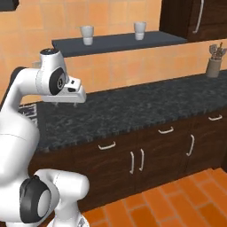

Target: Take a straw from the drawer in front and place it inside the glass cup on the dining counter.

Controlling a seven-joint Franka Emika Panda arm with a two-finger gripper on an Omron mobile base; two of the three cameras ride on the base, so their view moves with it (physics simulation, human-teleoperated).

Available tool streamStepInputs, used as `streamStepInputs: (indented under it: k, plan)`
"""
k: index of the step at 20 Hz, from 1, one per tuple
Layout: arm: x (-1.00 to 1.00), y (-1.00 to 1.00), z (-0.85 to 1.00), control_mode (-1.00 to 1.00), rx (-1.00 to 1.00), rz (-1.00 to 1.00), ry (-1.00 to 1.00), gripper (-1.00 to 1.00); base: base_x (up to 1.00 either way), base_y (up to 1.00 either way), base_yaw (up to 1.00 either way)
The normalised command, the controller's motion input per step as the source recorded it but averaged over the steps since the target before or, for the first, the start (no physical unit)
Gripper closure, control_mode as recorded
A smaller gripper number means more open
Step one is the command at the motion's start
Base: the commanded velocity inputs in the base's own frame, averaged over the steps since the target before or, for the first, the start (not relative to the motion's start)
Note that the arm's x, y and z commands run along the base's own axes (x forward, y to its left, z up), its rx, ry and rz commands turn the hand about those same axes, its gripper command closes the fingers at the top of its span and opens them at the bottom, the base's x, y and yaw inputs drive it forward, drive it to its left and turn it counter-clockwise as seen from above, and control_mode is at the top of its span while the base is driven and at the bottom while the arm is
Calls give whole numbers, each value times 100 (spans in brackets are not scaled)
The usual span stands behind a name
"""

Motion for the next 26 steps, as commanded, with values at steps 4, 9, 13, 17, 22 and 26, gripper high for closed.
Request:
streamStepInputs:
  k: [4, 9, 13, 17, 22, 26]
  plan:
    - [0, 0, 0, 100, 0, 0, 0, -100, 13, 90, -53]
    - [0, 0, 0, 100, 0, 0, 0, -100, 39, 61, -51]
    - [0, 0, 0, 100, 0, 0, 0, -100, 6, 71, -48]
    - [-14, -19, 0, -100, 24, -32, 0, -100, 0, 0, 0]
    - [-1, -100, -18, -100, 44, -13, 0, -100, 0, 0, 0]
    - [0, -99, -60, -100, 48, -1, 0, -100, 0, 0, 0]
